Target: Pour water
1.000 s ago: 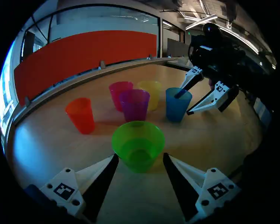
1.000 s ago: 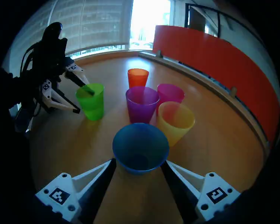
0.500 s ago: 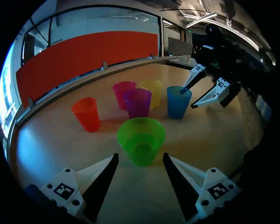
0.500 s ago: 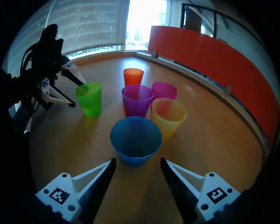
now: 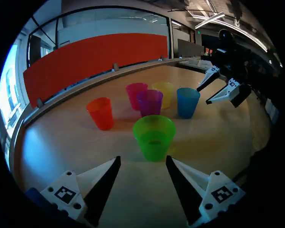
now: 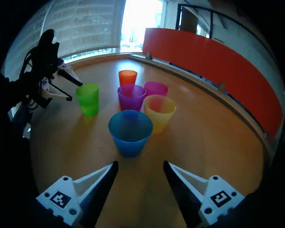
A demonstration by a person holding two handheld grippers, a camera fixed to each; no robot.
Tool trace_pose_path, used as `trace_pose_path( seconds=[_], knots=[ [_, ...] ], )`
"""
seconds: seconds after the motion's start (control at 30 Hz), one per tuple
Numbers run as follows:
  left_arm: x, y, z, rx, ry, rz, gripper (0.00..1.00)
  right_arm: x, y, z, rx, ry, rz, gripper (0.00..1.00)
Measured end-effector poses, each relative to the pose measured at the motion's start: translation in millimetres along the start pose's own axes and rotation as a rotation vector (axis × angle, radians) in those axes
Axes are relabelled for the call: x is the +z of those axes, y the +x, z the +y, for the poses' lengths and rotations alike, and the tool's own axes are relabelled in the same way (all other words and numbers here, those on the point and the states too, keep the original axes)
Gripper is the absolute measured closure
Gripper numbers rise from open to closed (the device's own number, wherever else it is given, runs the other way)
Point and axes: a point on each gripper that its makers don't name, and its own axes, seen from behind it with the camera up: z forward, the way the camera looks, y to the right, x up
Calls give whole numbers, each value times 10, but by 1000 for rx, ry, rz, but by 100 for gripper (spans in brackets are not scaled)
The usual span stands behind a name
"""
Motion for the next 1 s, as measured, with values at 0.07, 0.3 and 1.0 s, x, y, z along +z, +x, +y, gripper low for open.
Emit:
trace_pose_path(
  seconds=[0.07,0.3,1.0],
  knots=[
    [-33,-9,-25,-1,11,1,12,-39,-10,26,11,-13,6,9],
    [-150,-23,-126,-16,60,13,12,-173,-51,122,48,-63,31,8],
    [-539,29,-696,-123,294,126,12,-664,27,694,173,-400,206,9]
  ],
)
